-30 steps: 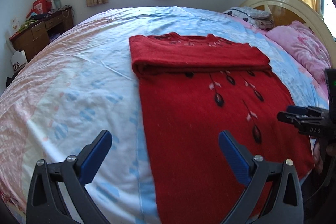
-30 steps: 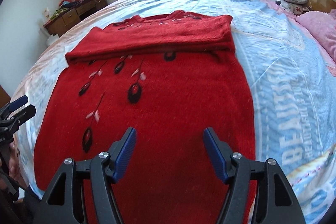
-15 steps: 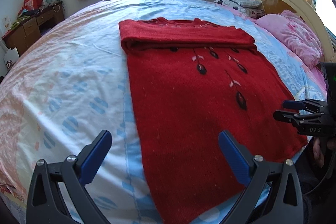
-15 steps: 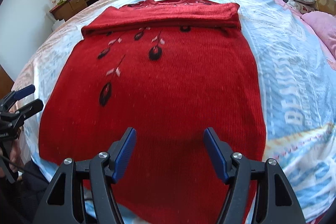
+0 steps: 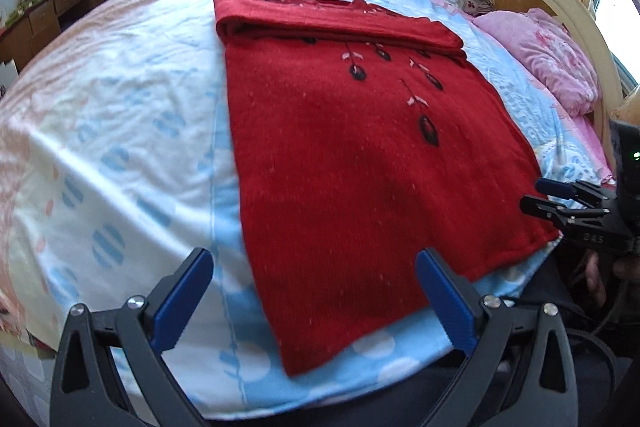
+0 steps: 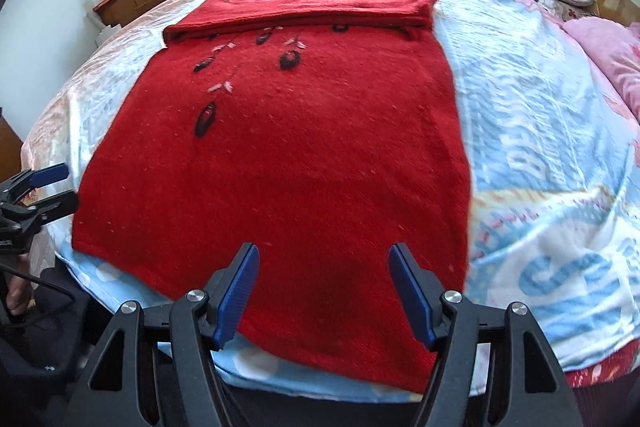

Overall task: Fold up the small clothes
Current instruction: 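Grasp the sweater hem with the left tool while the right tool grasps it too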

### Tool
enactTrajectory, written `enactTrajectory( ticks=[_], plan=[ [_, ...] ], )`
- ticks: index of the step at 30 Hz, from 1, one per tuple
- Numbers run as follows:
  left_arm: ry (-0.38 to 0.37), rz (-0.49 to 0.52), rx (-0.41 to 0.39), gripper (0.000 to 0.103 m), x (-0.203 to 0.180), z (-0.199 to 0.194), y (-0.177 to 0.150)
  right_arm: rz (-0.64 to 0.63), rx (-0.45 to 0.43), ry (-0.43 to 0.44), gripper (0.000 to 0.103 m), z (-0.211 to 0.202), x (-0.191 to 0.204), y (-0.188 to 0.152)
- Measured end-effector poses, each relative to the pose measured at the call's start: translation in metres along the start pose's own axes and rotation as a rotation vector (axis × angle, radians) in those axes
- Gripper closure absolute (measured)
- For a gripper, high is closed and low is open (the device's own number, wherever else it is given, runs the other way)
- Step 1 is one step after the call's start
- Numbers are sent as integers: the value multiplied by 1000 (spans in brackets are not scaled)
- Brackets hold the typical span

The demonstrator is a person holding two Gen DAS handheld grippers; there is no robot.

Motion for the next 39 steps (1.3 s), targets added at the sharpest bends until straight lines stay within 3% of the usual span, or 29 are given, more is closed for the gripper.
enactTrajectory(
  ticks=[7,13,19,20,21,23,30,34,39],
  plan=[
    [-124,-105,82,24,6,0,-14,54,5,-37,34,-2,-18,-9],
    [-137,-139,143,33,9,12,-27,43,-4,-46,34,-6,-20,-10],
    [-152,-186,205,50,15,26,-40,56,3,-45,34,-8,-27,-12],
    [-141,-174,202,60,15,25,-40,60,3,-46,34,-9,-29,-13],
    [-136,-167,202,77,15,23,-40,64,3,-46,34,-10,-32,-13],
    [-136,-148,206,89,14,22,-41,93,3,-56,34,-16,-44,-16],
    [-103,-51,162,93,3,10,-35,164,7,-96,34,-27,-74,-27],
    [-103,-21,137,93,-2,3,-28,169,44,-45,34,-23,-72,-34],
    [-132,-55,152,93,7,10,-29,128,120,-42,41,-9,-63,-43]
  ],
)
Point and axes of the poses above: each gripper's, at about its wrist camera, not at the fingertips, and z roughly the way its jaws point, x to its left, y to its top, the point moved 7 cm from there along z, roughly the way its jaws point, and after that the axes turned 3 degrees about -z, right-handed, at the moved point
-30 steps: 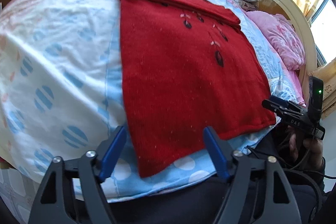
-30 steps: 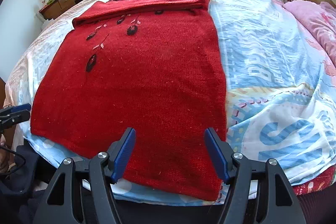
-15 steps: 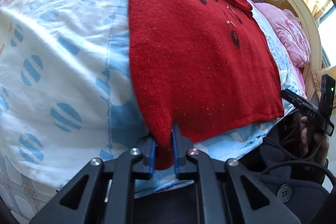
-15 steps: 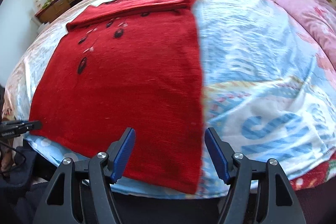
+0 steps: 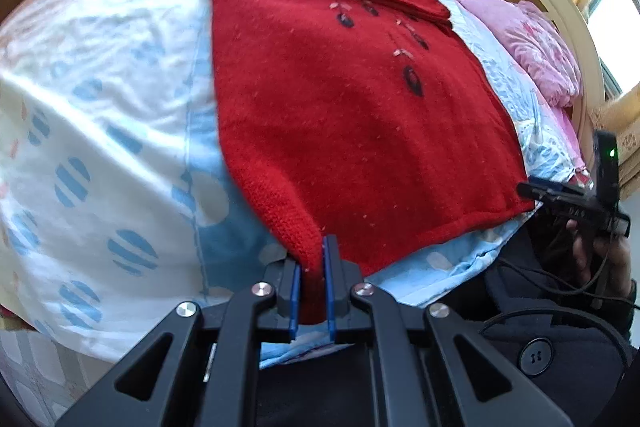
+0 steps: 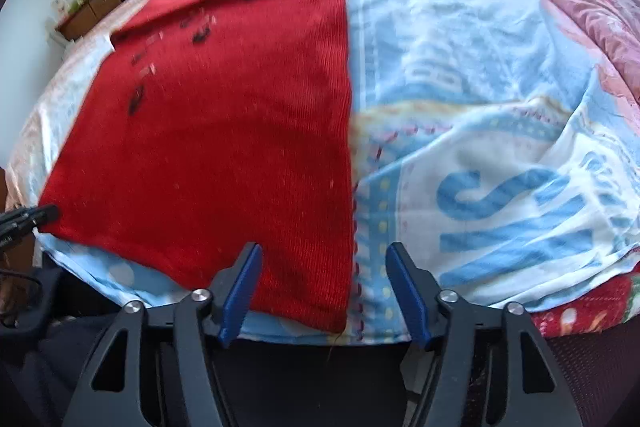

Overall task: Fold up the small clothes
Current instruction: 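Grasp the sweater hem with the left tool while the right tool grasps it too, then lift the hem with both tools and fold it over toward the collar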

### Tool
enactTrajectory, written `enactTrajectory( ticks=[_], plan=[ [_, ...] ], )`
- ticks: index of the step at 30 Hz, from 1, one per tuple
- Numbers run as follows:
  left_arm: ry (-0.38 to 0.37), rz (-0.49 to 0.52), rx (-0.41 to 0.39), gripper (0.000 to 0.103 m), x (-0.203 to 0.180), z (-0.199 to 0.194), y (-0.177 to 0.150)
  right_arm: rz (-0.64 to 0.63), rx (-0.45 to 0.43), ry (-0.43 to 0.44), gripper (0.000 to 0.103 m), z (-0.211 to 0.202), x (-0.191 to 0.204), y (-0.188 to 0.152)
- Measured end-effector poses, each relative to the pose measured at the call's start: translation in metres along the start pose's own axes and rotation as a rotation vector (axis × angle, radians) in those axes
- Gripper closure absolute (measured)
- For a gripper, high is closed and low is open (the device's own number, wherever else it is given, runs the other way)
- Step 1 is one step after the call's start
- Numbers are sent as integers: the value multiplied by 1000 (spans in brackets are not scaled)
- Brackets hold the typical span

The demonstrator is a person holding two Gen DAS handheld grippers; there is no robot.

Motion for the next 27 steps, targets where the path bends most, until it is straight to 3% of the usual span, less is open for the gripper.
enactTrajectory(
  ticks=[5,6,7,10,18,24,27],
  plan=[
    [-32,-38,5,94,10,3,0,20,64,6,53,13,-3,-8],
    [-34,-38,3,94,9,1,-1,20,68,14,60,14,-3,-9],
    [-38,-38,3,94,9,1,-1,20,70,22,75,13,-3,-10],
    [-56,-40,-7,94,8,-6,0,-9,46,30,97,6,2,-8],
    [-118,-47,-96,95,5,-30,16,33,-51,119,98,-25,-9,-1],
    [-200,-77,-128,95,0,-36,24,151,-115,317,98,-41,-15,1],
    [-232,-88,-170,95,-1,-46,32,188,-190,395,98,-60,-16,9]
  ],
)
Point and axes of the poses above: each gripper's, at about its wrist camera, not at the fingertips, and z roughly the way its jaws point, x to its left, y to its top, the point moved 7 cm from there along z, roughly the way its jaws point, and after that the axes turned 3 degrees about -z, right-handed, at the moved point
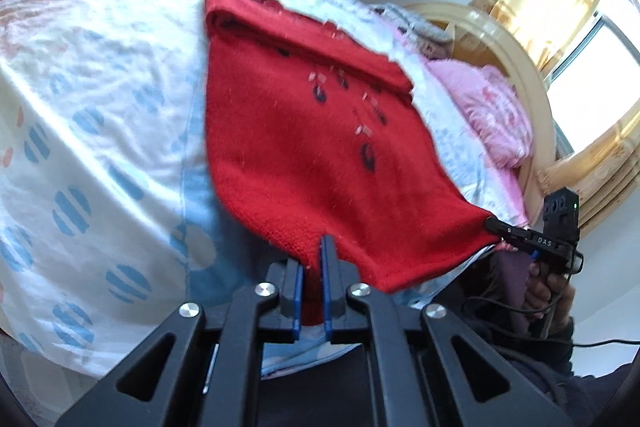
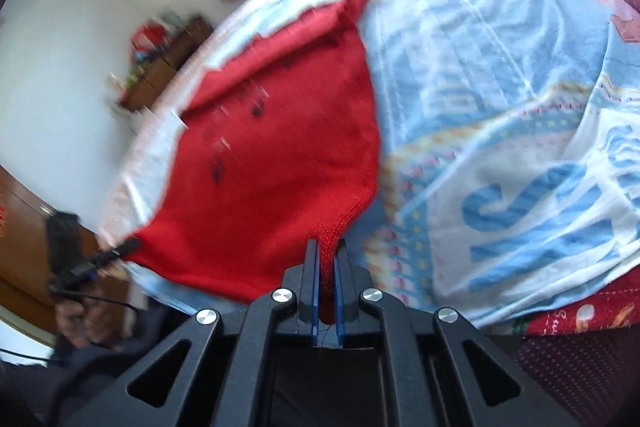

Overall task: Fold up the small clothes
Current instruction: 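Lift the hem with both tools and fold it over toward the collar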

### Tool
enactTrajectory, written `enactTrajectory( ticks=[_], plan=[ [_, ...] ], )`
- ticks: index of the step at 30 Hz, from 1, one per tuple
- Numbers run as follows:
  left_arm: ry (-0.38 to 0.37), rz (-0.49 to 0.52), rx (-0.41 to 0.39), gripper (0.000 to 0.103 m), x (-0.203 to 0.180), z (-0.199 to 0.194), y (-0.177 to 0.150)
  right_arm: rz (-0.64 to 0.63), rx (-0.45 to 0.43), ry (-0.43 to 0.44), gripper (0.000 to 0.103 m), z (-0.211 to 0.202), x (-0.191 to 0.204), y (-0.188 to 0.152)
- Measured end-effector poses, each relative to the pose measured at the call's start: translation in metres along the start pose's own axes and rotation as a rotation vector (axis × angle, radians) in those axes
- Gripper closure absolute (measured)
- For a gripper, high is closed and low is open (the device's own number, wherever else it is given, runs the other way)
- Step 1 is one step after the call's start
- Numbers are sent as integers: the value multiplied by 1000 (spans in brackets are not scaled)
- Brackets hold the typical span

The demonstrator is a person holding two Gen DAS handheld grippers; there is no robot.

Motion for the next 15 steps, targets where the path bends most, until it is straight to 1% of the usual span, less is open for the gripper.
enactTrajectory(
  ticks=[2,5,6,10,15],
  plan=[
    [-12,8,-38,95,-2,-9,6,8,-78,56,98,-16,8,10],
    [-23,13,-82,95,-5,-16,17,22,-155,79,98,-34,11,18],
    [-22,14,-86,95,-5,-16,19,30,-172,80,98,-31,16,25],
    [-26,22,-97,95,-8,-15,30,57,-218,86,98,-43,17,34],
    [-39,29,-121,95,-10,-16,44,54,-267,87,98,-53,24,55]
  ],
)
Point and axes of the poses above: each gripper's, at about its wrist camera, not at the fingertips, and z roughly the way its jaws point, x to its left, y to its top, the point moved 7 cm from there along z, roughly the way its jaws point, and after that the axes turned 3 degrees about -z, right-handed, at the moved point
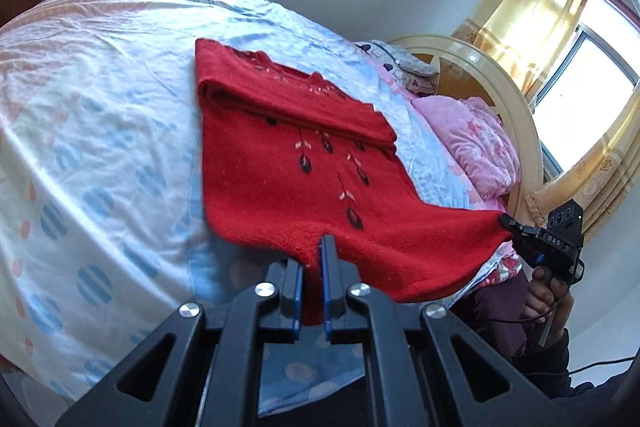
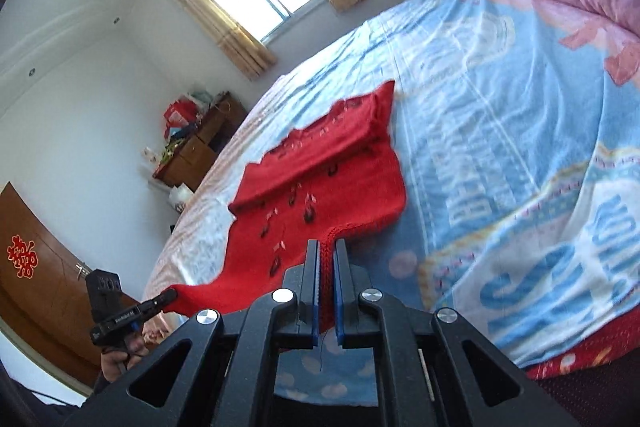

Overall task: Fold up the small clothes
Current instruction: 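Lift the hem with both tools and fold it over toward the collar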

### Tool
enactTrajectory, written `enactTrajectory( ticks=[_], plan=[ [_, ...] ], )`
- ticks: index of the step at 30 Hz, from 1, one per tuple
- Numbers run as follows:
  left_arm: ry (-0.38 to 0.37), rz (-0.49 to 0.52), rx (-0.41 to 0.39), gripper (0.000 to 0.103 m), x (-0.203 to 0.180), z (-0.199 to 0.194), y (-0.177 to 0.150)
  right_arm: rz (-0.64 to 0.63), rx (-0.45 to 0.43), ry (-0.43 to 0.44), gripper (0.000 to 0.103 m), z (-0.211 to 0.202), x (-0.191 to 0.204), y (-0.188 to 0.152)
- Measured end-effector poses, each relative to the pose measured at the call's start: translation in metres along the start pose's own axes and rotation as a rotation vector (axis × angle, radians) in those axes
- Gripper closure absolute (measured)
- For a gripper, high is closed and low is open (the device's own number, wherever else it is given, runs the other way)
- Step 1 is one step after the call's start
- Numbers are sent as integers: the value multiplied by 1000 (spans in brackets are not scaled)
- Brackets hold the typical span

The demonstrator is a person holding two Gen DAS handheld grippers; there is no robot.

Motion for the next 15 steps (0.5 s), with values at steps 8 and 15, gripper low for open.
enactTrajectory(
  ticks=[8,15],
  plan=[
    [-12,-13,-54,95,1,0,31,-19,-12,-18,98,20,4,23],
    [-1,3,-120,95,2,9,71,-41,-46,-14,98,40,12,62]
  ],
)
Point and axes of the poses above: each gripper's, at about its wrist camera, not at the fingertips, and z roughly the way its jaws point, x to its left, y to its top, the point moved 7 cm from there along z, roughly the way its jaws point, and after that the axes turned 3 degrees about -z, right-handed, at the moved point
